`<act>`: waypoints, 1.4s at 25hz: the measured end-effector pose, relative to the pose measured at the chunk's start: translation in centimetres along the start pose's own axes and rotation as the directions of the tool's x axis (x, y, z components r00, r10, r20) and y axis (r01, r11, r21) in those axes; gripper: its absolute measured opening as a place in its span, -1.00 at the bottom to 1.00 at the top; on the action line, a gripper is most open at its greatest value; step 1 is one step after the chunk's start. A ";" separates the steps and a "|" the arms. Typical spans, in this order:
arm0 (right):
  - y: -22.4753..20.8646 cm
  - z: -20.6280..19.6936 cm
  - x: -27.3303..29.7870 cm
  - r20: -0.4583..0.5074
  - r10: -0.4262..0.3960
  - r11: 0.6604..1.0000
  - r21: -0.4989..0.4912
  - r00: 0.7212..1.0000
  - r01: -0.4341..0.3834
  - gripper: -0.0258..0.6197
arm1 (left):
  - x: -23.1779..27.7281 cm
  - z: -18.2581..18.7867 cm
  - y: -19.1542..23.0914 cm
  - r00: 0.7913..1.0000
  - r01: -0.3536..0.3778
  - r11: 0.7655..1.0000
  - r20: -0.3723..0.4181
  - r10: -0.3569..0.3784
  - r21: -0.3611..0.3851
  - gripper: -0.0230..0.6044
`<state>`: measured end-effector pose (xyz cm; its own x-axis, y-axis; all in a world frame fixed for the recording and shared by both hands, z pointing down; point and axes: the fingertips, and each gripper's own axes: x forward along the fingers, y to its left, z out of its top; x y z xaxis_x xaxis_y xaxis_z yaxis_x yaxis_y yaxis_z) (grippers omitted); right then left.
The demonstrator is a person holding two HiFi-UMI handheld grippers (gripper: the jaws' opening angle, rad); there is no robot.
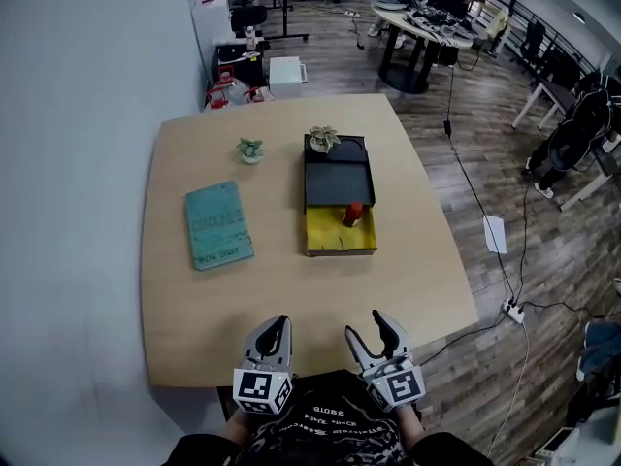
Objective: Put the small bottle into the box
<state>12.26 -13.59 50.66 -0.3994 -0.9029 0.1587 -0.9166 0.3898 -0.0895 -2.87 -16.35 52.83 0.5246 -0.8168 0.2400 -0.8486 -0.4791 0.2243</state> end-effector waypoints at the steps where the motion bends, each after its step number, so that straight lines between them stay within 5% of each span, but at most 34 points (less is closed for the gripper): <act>1: 0.3 0.2 0.1 0.001 0.014 1.000 -0.002 1.000 -0.014 -0.14 | 0.0 0.0 -0.1 1.000 0.002 1.000 -0.003 -0.002 0.003 -0.92; 4: 1.1 0.4 0.3 0.005 0.049 0.998 -0.027 0.999 -0.049 -0.20 | -0.1 0.0 -0.2 1.000 0.008 1.000 -0.011 -0.008 0.014 -0.92; 13: 2.6 0.7 1.2 0.002 0.096 0.992 -0.087 0.995 -0.095 -0.91 | 0.1 -0.1 -0.2 1.000 0.019 1.000 -0.012 -0.019 0.019 -0.92; 22: 2.0 0.7 1.6 -0.003 0.088 0.995 -0.056 0.996 -0.088 -0.92 | 0.8 -0.3 -1.7 0.997 0.078 0.994 -0.028 -0.076 0.078 -0.92; 35: 0.4 -0.3 2.0 -0.067 0.022 0.998 -0.052 0.998 -0.025 -0.92 | 0.7 0.0 -2.8 0.985 0.167 0.985 0.031 -0.168 0.039 -0.92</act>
<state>11.10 -15.22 51.26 -0.4197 -0.8801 0.2220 -0.9059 0.4213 -0.0424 -0.14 -15.57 52.39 0.6575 -0.7341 0.1697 -0.7511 -0.6208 0.2245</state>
